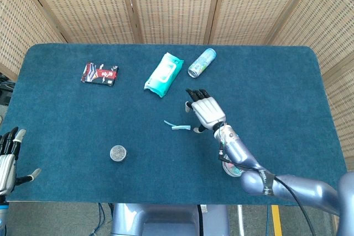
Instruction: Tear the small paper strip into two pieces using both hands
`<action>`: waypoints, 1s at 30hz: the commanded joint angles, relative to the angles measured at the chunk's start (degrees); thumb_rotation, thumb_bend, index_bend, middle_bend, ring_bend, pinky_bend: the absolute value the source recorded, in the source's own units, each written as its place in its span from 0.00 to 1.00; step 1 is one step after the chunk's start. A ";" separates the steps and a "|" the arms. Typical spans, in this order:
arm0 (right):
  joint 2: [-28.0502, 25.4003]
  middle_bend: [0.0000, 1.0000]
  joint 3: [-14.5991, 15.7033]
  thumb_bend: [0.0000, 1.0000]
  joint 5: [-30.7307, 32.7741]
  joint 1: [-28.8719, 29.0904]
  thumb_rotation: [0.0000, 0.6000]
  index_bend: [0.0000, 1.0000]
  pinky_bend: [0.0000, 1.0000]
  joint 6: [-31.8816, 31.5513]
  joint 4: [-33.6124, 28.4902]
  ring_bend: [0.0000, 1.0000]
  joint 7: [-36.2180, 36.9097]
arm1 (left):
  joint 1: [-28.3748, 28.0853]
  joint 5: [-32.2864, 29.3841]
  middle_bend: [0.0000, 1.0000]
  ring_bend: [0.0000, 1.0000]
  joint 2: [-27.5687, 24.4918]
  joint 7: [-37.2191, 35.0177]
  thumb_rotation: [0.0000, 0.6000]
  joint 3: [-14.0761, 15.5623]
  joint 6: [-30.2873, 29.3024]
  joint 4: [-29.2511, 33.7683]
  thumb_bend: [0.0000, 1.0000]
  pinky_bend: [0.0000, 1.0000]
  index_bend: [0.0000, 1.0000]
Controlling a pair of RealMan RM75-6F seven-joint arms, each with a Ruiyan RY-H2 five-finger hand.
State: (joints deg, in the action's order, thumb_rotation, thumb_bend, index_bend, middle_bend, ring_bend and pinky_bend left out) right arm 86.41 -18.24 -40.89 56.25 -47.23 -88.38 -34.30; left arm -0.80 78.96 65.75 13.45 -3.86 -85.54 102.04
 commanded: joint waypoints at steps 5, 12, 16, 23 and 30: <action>9.09 0.00 1.47 0.26 5.94 5.14 1.00 0.41 0.00 -2.99 7.10 0.00 -4.59 | -0.68 -1.75 0.00 0.00 -0.25 -0.05 1.00 -0.51 1.24 0.01 0.00 0.00 0.00; 12.71 0.00 2.88 0.26 6.44 6.60 1.00 0.41 0.00 -2.59 11.44 0.00 -5.04 | -0.75 -2.44 0.00 0.00 -0.69 -0.74 1.00 -0.61 1.41 0.23 0.00 0.00 0.00; 13.80 0.00 3.64 0.26 6.48 6.72 1.00 0.41 0.00 -2.22 13.02 0.00 -4.76 | -0.90 -2.51 0.00 0.00 -0.77 -0.85 1.00 -0.50 1.63 0.18 0.00 0.00 0.00; 15.80 0.00 5.25 0.26 4.90 6.62 1.00 0.42 0.00 -2.12 16.60 0.00 -4.26 | -0.94 -2.20 0.00 0.00 -0.79 -0.88 1.00 -0.20 1.49 0.22 0.00 0.00 0.00; 17.12 0.00 6.17 0.32 3.20 6.04 1.00 0.43 0.00 -2.12 18.99 0.00 -3.35 | -0.99 -2.17 0.00 0.00 -0.89 -1.22 1.00 0.03 1.57 0.06 0.00 0.00 0.00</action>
State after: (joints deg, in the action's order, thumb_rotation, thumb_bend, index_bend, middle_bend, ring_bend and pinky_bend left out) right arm 103.40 -12.20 -37.53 62.38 -49.37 -69.56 -37.73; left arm -1.79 76.80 64.86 12.22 -3.84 -83.97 102.10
